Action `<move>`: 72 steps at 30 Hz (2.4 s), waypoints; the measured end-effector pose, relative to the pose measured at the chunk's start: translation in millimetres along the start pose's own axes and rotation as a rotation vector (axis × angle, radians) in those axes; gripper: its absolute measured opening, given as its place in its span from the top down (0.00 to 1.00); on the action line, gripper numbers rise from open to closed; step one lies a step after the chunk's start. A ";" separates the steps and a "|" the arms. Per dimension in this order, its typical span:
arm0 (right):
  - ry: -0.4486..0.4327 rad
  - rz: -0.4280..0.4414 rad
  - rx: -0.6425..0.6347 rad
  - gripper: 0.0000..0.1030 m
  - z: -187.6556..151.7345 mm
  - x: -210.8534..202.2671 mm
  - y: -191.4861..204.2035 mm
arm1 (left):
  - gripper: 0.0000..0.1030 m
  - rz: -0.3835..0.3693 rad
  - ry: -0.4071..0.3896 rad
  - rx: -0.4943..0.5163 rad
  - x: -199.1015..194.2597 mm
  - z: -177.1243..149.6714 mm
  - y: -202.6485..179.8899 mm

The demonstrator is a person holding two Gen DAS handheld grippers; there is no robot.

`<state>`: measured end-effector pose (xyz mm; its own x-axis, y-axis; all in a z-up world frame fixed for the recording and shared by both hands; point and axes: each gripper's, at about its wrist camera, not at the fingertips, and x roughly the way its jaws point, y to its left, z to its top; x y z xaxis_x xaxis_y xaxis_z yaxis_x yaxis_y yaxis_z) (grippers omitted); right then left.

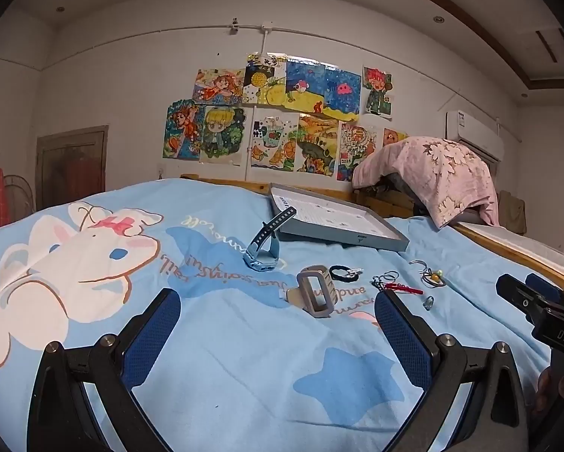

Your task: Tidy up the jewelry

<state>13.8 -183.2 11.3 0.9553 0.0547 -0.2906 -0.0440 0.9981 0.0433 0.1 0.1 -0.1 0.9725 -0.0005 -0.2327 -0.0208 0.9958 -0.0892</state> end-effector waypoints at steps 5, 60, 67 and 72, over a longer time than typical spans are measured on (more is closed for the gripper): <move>-0.007 0.001 -0.001 0.01 -1.9 -2.0 -2.9 | 0.00 -0.007 0.021 -0.010 1.5 0.3 -0.8; -0.007 0.001 0.006 0.01 -0.7 1.6 -3.3 | 0.00 0.001 -0.009 0.040 -1.0 2.0 -2.5; -0.005 0.001 0.008 0.01 -1.3 1.9 -5.1 | 0.00 0.006 -0.005 0.044 -0.4 1.9 -2.2; -0.005 0.000 0.013 0.01 -1.7 2.3 -9.2 | 0.00 0.006 -0.005 0.044 -0.1 2.4 -1.5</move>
<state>15.9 -192.3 8.5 0.9568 0.0544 -0.2857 -0.0402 0.9977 0.0555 0.5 -1.2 2.4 0.9736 0.0054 -0.2281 -0.0161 0.9989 -0.0451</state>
